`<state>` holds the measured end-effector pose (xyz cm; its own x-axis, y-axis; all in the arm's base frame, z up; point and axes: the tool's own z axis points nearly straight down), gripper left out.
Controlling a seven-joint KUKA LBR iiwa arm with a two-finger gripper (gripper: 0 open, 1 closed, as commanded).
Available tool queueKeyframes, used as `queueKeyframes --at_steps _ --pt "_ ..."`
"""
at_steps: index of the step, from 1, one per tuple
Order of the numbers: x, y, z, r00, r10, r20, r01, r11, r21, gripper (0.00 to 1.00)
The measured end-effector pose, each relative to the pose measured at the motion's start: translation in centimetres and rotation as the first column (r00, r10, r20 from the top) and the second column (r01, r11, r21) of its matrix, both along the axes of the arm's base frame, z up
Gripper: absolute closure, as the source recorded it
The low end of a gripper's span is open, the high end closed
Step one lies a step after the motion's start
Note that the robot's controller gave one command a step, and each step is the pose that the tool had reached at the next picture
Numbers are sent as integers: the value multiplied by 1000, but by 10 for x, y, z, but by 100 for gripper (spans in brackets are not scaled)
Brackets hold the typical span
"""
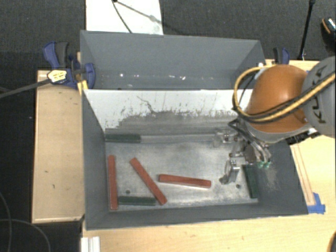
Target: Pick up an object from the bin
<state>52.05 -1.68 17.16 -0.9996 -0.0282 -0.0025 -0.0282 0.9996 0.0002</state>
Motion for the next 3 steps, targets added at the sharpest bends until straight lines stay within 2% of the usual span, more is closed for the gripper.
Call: queueKeyframes --at_steps 1,2,3 --pt "8 15 -105 999 36 -9 -36 999 1 0" --pt "10 15 -101 999 35 -2 -35 999 0 100" --pt "18 6 62 970 242 7 -242 970 -3 100"
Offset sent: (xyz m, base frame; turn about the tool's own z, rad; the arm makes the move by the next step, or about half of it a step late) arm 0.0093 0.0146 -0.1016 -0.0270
